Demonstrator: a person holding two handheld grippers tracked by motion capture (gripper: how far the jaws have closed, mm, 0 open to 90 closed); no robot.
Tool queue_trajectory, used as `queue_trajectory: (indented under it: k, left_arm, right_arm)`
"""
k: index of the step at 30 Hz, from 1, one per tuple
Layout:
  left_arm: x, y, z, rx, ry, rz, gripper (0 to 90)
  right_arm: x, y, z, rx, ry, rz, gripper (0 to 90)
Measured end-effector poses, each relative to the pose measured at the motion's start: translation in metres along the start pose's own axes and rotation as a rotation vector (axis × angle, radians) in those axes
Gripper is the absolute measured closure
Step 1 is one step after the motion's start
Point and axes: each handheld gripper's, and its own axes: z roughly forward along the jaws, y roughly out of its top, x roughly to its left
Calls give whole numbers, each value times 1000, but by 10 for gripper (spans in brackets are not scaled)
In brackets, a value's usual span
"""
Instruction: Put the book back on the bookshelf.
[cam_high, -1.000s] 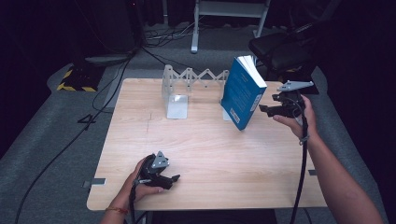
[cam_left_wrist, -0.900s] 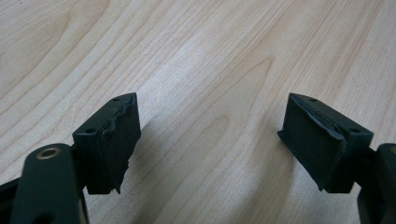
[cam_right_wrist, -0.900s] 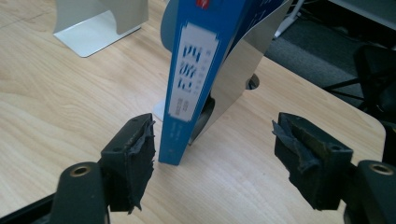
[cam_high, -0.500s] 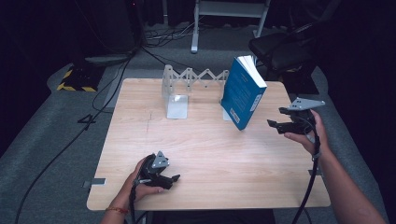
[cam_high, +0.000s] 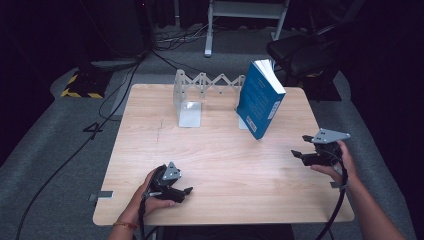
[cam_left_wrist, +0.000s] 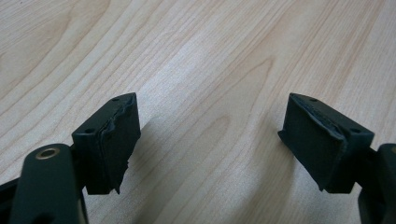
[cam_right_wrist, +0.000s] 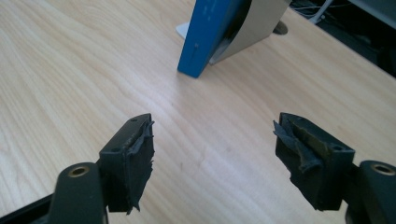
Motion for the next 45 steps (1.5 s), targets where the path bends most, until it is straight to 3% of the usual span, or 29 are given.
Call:
queue_trajectory:
  k: [7, 10, 13, 16, 17, 24, 45]
  left_arm:
    - [0, 0, 0, 0, 0, 0, 200]
    - [0, 0, 0, 0, 0, 0, 200]
    - [0, 0, 0, 0, 0, 0, 199]
    - [0, 0, 0, 1, -4, 2, 198]
    - [1, 0, 0, 1, -3, 3, 197]
    - [1, 0, 0, 2, -4, 7, 196]
    - [1, 0, 0, 2, 1, 4, 196]
  right_arm:
    - [7, -35, 2, 23, 37, 8, 280]
    - [9, -51, 1, 26, 51, 40, 280]
    - [14, -66, -1, 24, 13, 37, 283]
    - [14, -82, -5, 28, 59, 88, 277]
    - [14, -89, -8, 38, 42, 102, 276]
    - [9, -116, -17, 29, 51, 218, 259]
    - [10, -124, -17, 40, 35, 240, 237]
